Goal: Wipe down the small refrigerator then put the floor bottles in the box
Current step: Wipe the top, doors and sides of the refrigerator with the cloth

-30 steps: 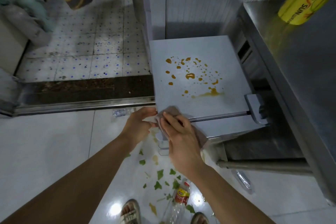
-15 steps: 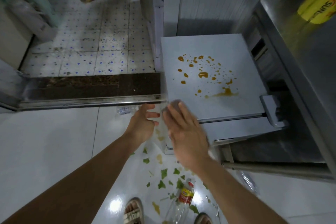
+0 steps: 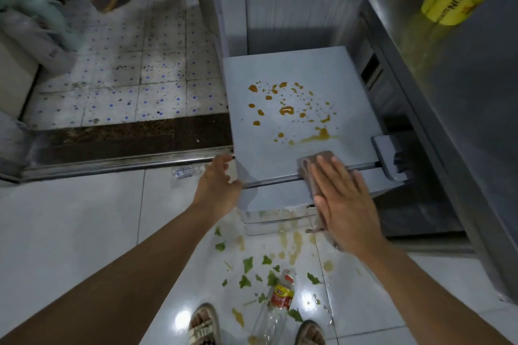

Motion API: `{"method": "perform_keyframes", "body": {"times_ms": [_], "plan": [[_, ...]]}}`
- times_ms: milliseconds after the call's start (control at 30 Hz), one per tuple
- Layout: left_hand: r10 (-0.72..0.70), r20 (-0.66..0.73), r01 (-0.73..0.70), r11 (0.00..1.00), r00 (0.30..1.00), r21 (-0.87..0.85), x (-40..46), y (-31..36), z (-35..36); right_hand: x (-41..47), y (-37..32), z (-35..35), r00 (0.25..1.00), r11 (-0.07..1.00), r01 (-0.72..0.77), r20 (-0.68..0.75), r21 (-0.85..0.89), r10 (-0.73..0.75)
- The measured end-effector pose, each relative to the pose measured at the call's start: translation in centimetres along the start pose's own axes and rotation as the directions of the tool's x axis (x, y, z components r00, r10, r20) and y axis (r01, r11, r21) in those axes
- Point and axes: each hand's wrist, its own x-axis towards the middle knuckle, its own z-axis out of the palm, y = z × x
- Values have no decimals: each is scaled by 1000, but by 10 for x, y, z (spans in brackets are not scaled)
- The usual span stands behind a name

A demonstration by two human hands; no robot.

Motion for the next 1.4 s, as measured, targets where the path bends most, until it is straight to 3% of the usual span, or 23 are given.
{"method": "perform_keyframes", "body": {"times_ms": [100, 200, 267, 333, 433, 567, 700, 833, 900, 933, 1067, 1200, 1400], "plan": [[92, -51, -86, 991, 995, 103, -2, 12, 19, -3, 36, -6, 975, 973, -222, 2, 64, 223], [109, -67, -95, 978, 992, 185, -6, 22, 36, 2, 13, -8, 924, 916, -372, -34, 152, 381], [101, -100, -72, 963, 990, 261, -10, 28, 46, 4, -16, -8, 949, 932, -294, -54, 211, 312], [112, -146, -59, 943, 983, 329, -13, 30, 55, 3, -29, -6, 989, 968, -113, -68, 223, 131], [129, -209, -50, 937, 969, 345, -14, 33, 64, 5, -4, -7, 995, 984, 20, -105, 175, -1], [104, -254, -14, 943, 962, 333, -11, 34, 71, 1, 47, -8, 984, 974, -161, -44, 157, 170], [186, -292, -46, 903, 938, 427, -15, 34, 76, 3, 57, -15, 971, 946, -199, -77, 254, 225], [343, -236, -160, 811, 909, 563, -16, 34, 75, 4, 50, -26, 896, 876, -243, -249, 415, 367], [406, -202, -211, 765, 891, 608, -12, 37, 73, 10, 54, -33, 840, 890, -252, -369, 381, 397], [426, -190, -229, 752, 885, 619, -9, 38, 72, 14, 59, -36, 838, 899, -283, -369, 334, 401], [461, -150, -270, 721, 875, 638, -3, 38, 73, 11, 74, -27, 931, 923, -339, -73, 180, 356], [513, -168, -291, 694, 842, 659, 3, 32, 72, 13, 80, -18, 957, 950, -276, -49, 149, 286], [560, -175, -316, 668, 810, 673, 13, 26, 69, 87, 98, -26, 955, 947, -291, -11, 136, 296]]}}
